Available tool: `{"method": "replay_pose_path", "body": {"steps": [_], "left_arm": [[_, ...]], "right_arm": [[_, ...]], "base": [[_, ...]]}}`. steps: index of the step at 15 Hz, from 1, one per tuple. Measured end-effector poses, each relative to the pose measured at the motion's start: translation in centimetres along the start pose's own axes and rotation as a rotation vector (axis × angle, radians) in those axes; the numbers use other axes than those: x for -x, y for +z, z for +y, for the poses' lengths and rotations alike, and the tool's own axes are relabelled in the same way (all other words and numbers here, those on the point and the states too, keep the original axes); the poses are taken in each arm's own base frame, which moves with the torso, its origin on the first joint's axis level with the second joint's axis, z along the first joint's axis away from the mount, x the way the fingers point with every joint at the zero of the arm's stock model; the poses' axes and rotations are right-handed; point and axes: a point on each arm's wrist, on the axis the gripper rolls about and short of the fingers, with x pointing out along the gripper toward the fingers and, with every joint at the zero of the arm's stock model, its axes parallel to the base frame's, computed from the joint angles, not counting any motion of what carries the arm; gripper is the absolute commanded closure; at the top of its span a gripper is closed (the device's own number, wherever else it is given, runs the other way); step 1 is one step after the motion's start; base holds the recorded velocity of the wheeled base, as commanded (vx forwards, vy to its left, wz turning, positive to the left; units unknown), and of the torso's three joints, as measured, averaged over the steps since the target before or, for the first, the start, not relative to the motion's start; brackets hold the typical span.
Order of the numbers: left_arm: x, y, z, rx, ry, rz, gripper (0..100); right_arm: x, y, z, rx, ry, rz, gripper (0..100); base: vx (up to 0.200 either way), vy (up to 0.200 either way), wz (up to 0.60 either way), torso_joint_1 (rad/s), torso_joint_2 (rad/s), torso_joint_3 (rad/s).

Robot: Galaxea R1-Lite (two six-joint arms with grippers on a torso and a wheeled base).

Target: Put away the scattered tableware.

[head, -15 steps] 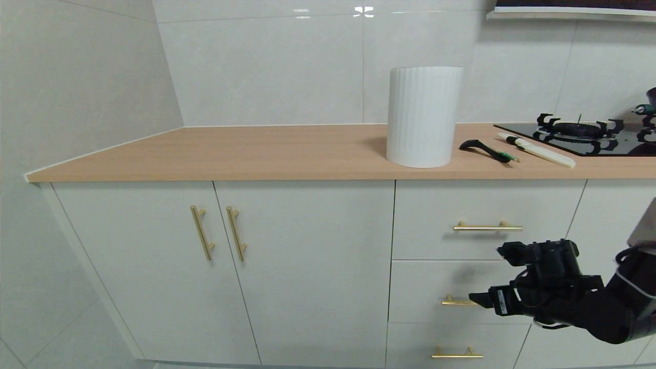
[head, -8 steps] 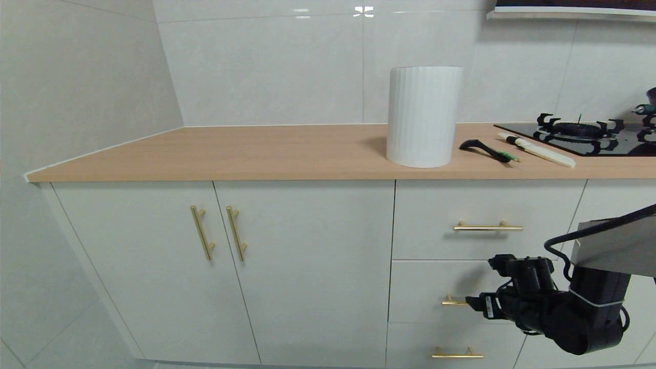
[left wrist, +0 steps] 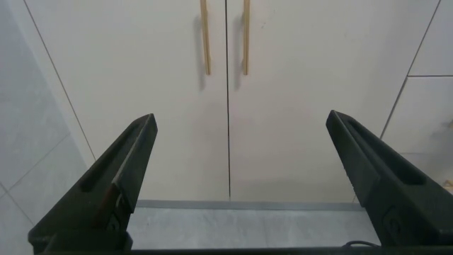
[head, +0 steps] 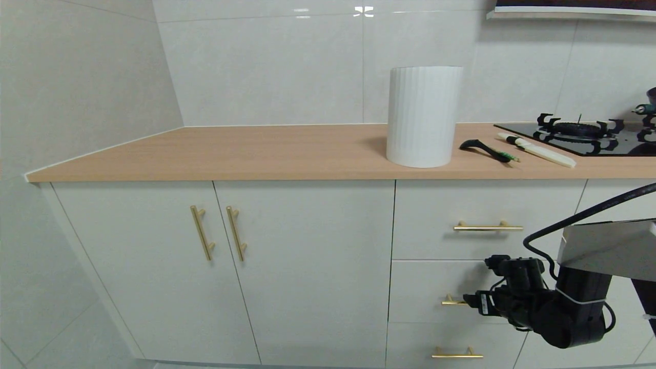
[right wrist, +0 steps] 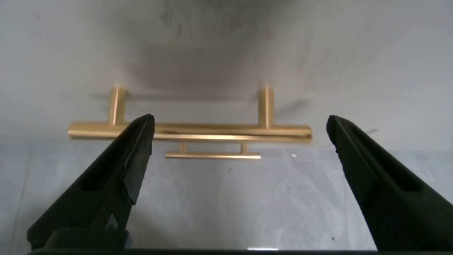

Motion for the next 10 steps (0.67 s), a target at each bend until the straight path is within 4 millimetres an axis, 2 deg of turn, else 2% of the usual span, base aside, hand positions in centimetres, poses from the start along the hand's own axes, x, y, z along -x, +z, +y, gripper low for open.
{"method": "replay_pose_path", "body": {"steps": [4,10], "left_arm": [[0.0,0.0,0.0,0.0,0.0,0.0,0],[0.0,0.02,0.0,0.0,0.0,-0.001,0]], "right_arm": [[-0.75,-0.34,-0.16,-0.005,-0.013,0.073,0],[-0.88,-0.09,-0.18,-0.02,-0.015,0.093,0]], "base": [[0.0,0.0,0.0,0.0,0.0,0.0],[0.0,0.0,0.0,0.0,0.0,0.0]]}}
